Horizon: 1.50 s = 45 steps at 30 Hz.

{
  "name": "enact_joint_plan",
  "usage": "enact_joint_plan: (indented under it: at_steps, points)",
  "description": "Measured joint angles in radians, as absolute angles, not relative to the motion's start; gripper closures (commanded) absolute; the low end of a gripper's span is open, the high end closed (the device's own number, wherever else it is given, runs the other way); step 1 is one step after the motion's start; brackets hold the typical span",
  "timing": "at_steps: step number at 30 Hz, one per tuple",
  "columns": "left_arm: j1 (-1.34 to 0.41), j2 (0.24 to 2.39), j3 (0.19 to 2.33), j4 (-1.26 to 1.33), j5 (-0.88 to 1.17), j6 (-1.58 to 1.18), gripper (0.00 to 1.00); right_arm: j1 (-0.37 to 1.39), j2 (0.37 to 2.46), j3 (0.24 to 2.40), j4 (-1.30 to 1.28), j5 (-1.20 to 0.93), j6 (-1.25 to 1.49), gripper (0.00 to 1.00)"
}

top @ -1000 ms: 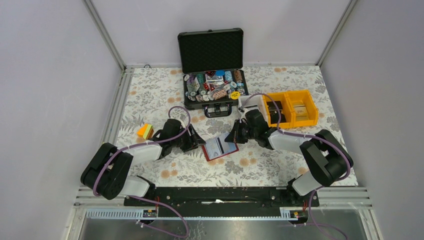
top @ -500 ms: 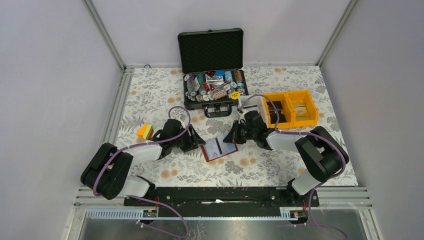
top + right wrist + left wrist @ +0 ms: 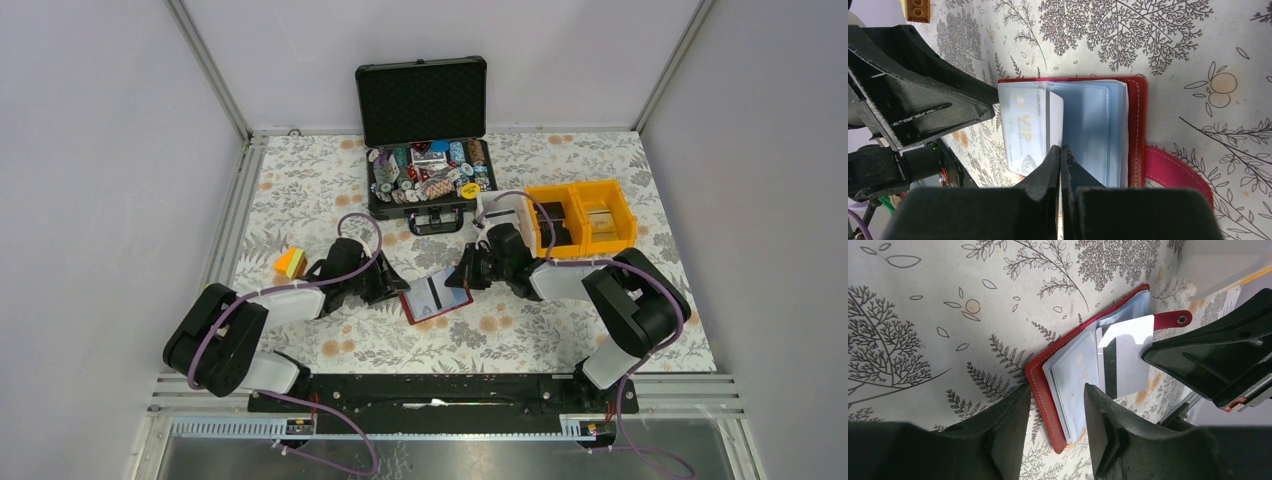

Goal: Put the credit cards into the card holder
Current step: Insert the credit card into the card holder.

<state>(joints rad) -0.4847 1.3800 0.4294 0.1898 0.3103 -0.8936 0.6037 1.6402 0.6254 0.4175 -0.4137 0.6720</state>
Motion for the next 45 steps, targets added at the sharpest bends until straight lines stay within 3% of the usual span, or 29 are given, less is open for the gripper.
enact_joint_plan:
  at_steps: [14, 18, 24, 45]
  points:
    - [-0.484, 1.415, 0.423, 0.235, 0.307, -0.891, 0.68, 0.611, 1.66, 0.602, 0.483, -0.432, 0.675, 1.0]
    - [-0.484, 1.42, 0.421, 0.239, 0.303, -0.89, 0.78, 0.616, 1.665, 0.602, 0.483, -0.427, 0.681, 1.0]
    - [-0.484, 1.429, 0.418, 0.244, 0.293, -0.891, 0.86, 0.628, 1.667, 0.593, 0.481, -0.392, 0.702, 1.0]
    - [-0.484, 1.443, 0.418, 0.257, 0.292, -0.891, 1.0, 0.695, 1.667, 0.545, 0.575, -0.286, 0.801, 1.0]
